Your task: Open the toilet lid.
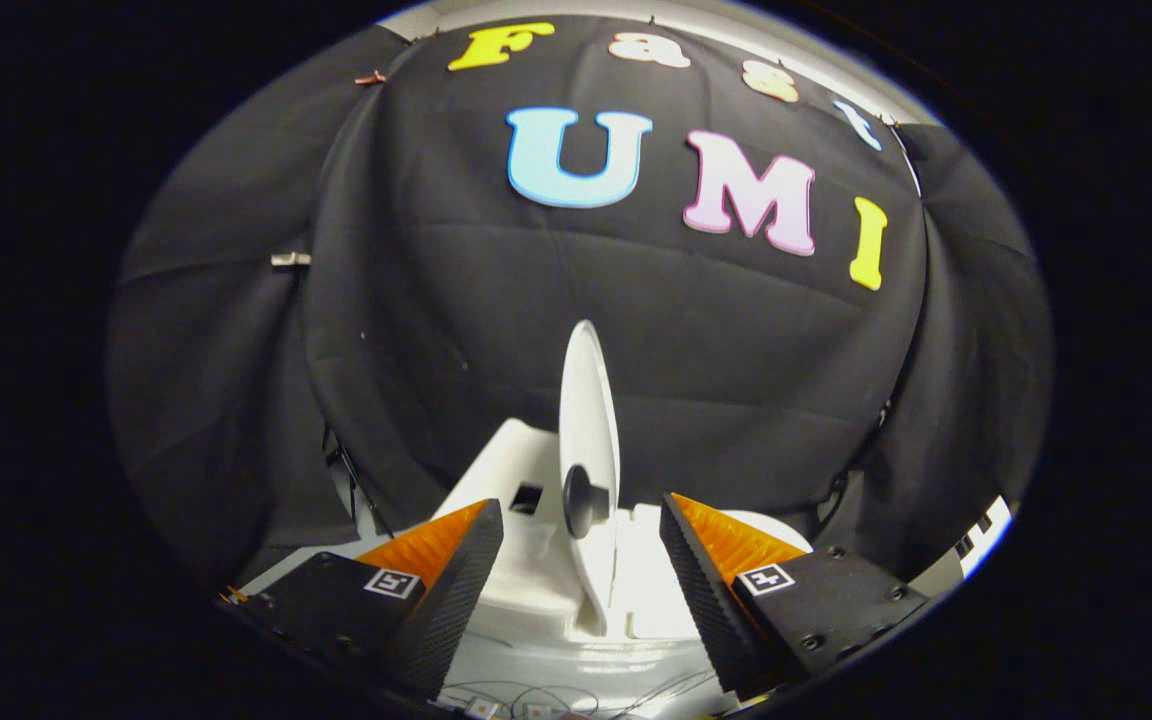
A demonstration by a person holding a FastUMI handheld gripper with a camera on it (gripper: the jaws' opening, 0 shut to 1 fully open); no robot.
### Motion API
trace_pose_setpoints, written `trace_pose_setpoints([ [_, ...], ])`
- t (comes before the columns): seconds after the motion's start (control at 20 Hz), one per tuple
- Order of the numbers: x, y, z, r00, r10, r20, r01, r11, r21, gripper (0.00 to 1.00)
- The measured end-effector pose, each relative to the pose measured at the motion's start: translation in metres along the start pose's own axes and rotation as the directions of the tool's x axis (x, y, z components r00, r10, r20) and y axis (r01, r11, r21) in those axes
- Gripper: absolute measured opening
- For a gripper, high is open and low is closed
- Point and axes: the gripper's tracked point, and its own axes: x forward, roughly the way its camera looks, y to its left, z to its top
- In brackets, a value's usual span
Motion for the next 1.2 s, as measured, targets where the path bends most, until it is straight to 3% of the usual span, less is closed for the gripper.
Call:
trace_pose_setpoints([
  [0.2,-0.028,-0.023,0.023,0.995,0.085,0.061,-0.089,0.993,0.074,0.99],
  [0.45,-0.042,-0.108,0.03,0.985,0.122,0.125,-0.134,0.987,0.093,0.99],
  [0.85,-0.038,-0.286,-0.022,0.984,0.007,0.175,-0.03,0.991,0.128,1.0],
  [1.2,-0.041,-0.359,-0.065,0.974,-0.007,0.225,-0.024,0.991,0.135,0.99],
])
